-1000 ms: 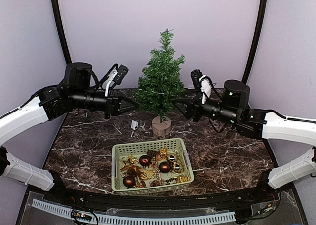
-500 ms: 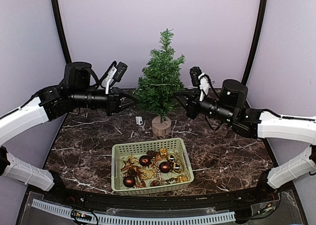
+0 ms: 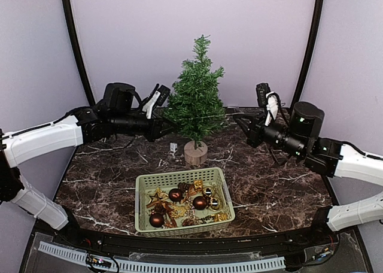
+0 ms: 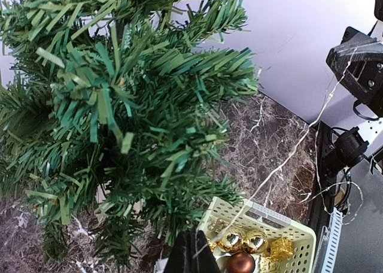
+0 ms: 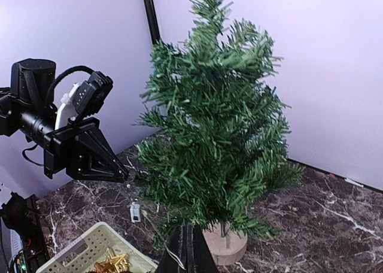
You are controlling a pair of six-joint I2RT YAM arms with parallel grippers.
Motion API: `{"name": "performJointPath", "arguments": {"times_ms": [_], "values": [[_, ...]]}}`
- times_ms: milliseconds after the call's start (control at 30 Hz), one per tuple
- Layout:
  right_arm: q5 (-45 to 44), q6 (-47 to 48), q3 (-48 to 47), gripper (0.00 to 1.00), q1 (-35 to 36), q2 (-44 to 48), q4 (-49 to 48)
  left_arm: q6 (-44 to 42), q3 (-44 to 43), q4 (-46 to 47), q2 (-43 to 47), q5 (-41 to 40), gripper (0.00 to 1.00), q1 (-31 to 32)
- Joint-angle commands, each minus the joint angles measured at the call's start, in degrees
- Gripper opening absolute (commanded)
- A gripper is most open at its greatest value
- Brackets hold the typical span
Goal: Decorate the small christmas tree
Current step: Wrap the side of the string light in the gap of the branches.
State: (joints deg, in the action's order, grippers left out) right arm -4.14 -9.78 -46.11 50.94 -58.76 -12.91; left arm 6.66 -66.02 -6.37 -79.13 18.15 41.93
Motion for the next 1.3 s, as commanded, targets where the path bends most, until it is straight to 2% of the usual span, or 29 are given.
{"name": "performJointPath", "arguments": {"times_ms": [0, 467, 1033, 1167, 1267], "values": [[-4.1, -3.8, 2.6, 0.0, -0.2, 1.5, 2.9, -1.2, -2.0, 0.2, -1.1, -2.3, 0.0, -0.7], [-7.0, -7.4, 6.5, 0.0, -0.2, -0.4, 5.2, -1.3, -5.0, -1.2, -6.4, -2.8, 0.0, -1.4], [-7.6, -12.4, 10.3, 0.0, -0.2, -0.1, 5.0, -2.2, -4.4, -1.1, -9.0, -3.9, 0.03, -1.6], [-5.8, -12.8, 9.3, 0.0, -0.2, 0.8, 4.9, -2.3, -4.2, -0.8, -9.1, -4.3, 0.09, -1.5], [-3.0, -12.5, 7.8, 0.0, -0.2, 1.6, 5.3, -2.4, -3.8, 0.2, -8.9, -4.1, 0.08, -1.5]]}}
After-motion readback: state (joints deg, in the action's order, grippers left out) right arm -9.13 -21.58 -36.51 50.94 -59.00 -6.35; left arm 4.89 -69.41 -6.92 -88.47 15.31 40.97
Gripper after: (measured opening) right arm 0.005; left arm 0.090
